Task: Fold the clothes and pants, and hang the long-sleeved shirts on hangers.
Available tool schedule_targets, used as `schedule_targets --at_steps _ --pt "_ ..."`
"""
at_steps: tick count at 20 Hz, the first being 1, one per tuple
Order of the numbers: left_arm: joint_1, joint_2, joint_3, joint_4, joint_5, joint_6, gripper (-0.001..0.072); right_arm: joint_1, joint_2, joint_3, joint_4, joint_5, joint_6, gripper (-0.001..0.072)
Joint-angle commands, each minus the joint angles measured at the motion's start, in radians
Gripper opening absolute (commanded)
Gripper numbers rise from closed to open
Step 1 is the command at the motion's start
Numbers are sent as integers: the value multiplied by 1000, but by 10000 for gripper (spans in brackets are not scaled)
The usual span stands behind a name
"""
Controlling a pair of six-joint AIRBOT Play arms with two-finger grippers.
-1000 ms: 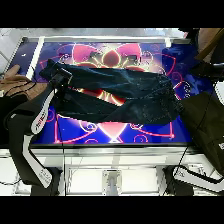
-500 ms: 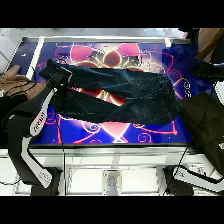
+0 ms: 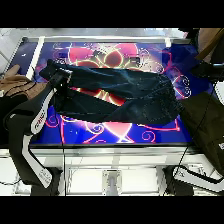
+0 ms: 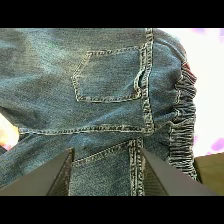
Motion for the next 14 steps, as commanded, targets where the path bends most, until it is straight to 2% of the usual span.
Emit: schedule_targets --at_steps 1,3,4,5,6,9,12,14 --pt "7 -3 1 6 64 -27 468 -1 1 0 0 4 0 452" --pt "10 -5 1 6 66 -26 466 0 1 0 1 4 1 451" --pt "14 -9 1 6 65 -27 373 -1 1 0 1 4 2 451" --pt "19 -13 1 3 60 -26 102 -1 1 0 1 4 2 451" --pt "23 -15 1 3 52 -25 10 -1 1 0 1 5 3 451" --pt "29 11 3 80 -66 -20 12 -1 3 0 -1 32 3 450" --pt "29 140 3 216 -279 87 12 -2 19 0 -16 127 3 449" --pt "29 282 3 251 -414 117 12 -2 45 0 -40 189 2 357"
